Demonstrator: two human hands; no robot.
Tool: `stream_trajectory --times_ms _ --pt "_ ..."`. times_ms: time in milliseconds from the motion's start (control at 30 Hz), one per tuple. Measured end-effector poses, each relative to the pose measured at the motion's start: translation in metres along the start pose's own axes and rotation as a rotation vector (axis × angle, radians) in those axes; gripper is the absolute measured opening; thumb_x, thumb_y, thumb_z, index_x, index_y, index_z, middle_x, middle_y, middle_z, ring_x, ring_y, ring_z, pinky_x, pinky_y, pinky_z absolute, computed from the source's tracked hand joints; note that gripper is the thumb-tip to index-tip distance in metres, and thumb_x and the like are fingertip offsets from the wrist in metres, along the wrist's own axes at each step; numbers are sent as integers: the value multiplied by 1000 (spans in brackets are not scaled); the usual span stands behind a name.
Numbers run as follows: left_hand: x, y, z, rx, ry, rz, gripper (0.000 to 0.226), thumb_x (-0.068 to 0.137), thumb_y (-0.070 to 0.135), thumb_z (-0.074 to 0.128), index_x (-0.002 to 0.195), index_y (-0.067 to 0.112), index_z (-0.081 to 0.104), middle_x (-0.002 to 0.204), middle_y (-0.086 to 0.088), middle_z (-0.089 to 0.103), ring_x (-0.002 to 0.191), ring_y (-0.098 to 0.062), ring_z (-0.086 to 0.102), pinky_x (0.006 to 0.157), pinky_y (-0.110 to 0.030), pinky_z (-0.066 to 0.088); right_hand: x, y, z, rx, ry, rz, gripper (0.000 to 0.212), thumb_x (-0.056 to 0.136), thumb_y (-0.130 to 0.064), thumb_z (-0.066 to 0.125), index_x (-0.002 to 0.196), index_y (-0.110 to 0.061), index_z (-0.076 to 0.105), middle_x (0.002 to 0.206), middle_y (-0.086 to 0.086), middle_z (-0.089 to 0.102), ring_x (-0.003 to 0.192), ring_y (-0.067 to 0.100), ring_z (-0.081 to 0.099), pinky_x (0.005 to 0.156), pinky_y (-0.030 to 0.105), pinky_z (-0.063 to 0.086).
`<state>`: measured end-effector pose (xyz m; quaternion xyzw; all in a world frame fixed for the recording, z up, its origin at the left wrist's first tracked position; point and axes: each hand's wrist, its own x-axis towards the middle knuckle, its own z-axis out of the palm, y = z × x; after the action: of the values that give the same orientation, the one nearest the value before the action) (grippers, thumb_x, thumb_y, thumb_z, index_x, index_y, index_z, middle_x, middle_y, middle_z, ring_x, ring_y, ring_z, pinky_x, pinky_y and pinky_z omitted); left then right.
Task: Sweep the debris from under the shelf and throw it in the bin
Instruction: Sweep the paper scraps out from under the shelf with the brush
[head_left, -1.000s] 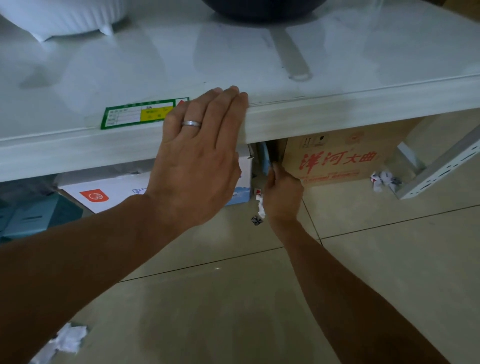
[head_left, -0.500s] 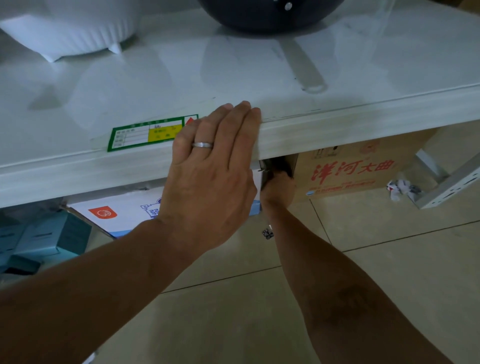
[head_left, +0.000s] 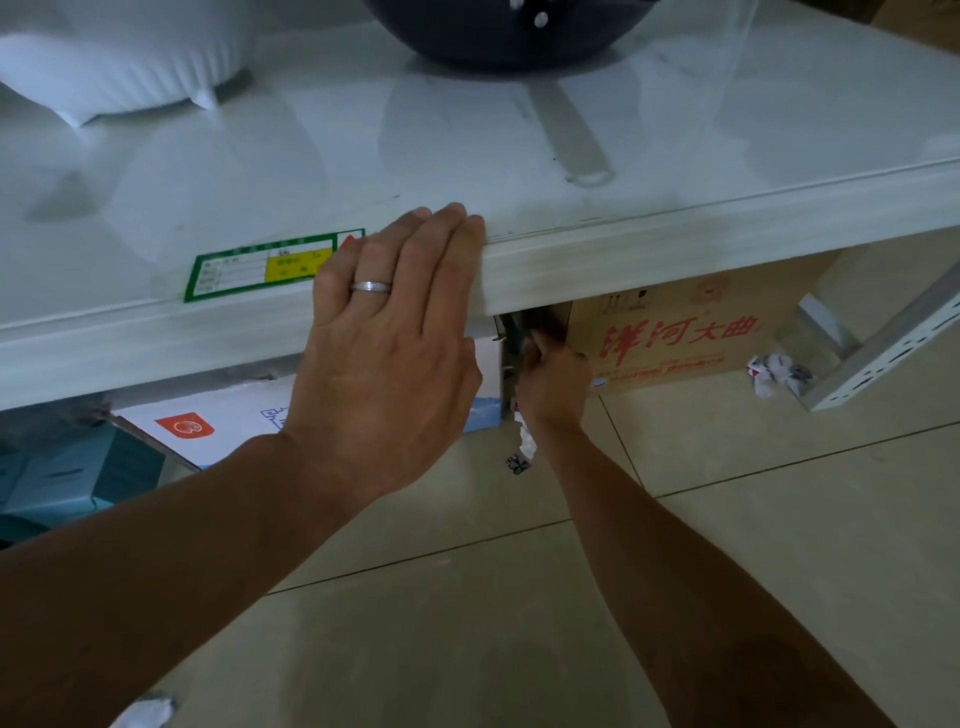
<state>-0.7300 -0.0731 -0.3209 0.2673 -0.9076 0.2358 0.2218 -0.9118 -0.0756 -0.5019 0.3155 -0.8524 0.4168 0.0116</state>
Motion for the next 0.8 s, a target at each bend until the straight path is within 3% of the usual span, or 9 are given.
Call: stream_trajectory --times_ms 100,200,267,400,567,667,800 --pt "1 -1 0 13 -1 10 71 89 27 51 153 3 29 155 -15 40 139 -33 39 112 -47 25 12 2 8 -31 -150 76 20 94 -12 51 80 -10 66 75 9 68 64 20 62 57 24 39" --pt "0 -1 0 21 -8 21 72 89 28 49 153 3 28 155 -16 39 140 -34 39 112 -47 24 7 13 -13 -188 -246 -23 15 91 -21 61 84 -11 69 83 10 71 71 23 67 61 25 46" --pt "0 0 1 25 -11 18 72 89 29 48 153 3 27 155 -16 38 140 -34 39 113 -48 23 -3 21 -39 -330 -204 -144 19 90 -23 60 77 -10 67 77 10 71 63 24 64 58 26 47" --pt "0 0 3 22 -2 4 72 90 32 47 152 2 28 155 -17 39 139 -35 39 111 -49 25 -18 17 -65 -158 -44 -183 27 94 -16 48 82 -9 70 67 10 70 52 23 59 54 26 46" --pt "1 0 -1 40 -33 19 73 90 33 45 153 3 24 156 -17 35 141 -35 36 112 -49 24 -10 7 -49 -225 -136 -130 25 97 -16 45 88 -9 68 75 15 71 55 19 46 58 24 32" --pt "1 -1 0 29 -29 32 73 90 32 46 153 2 24 156 -17 36 142 -35 37 113 -48 23 -11 16 -63 -429 -285 -187 24 95 -17 48 91 -11 71 84 11 73 62 24 59 58 25 39" --pt "0 -2 2 13 -13 22 71 90 30 47 153 2 27 155 -17 38 140 -35 39 112 -48 23 -25 32 -100 -306 -161 -300 21 91 -14 54 83 -9 73 68 12 71 54 28 62 51 29 45"
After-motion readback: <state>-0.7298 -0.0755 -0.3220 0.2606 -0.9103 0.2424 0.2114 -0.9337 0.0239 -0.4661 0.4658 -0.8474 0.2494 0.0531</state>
